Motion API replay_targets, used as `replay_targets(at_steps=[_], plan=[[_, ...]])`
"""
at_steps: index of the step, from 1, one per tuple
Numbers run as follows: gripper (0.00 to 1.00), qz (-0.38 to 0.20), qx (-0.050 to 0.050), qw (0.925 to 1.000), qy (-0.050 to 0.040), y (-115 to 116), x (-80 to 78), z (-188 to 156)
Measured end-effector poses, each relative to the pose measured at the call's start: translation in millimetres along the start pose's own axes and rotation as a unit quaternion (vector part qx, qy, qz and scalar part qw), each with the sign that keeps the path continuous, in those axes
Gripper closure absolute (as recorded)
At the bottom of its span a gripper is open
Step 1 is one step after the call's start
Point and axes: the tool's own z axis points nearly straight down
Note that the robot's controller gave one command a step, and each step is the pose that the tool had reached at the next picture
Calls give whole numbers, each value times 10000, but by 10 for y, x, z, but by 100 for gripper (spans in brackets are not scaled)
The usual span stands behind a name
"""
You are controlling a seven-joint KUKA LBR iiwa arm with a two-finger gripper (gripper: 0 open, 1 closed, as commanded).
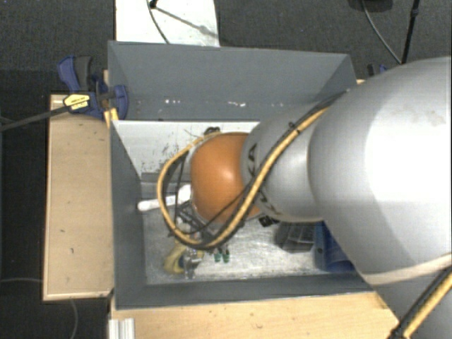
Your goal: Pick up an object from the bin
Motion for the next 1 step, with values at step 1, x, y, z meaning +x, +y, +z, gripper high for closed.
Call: replay_targets(at_steps=[1], plan=[[100, -92, -29, 9999, -40, 86, -79, -1723]])
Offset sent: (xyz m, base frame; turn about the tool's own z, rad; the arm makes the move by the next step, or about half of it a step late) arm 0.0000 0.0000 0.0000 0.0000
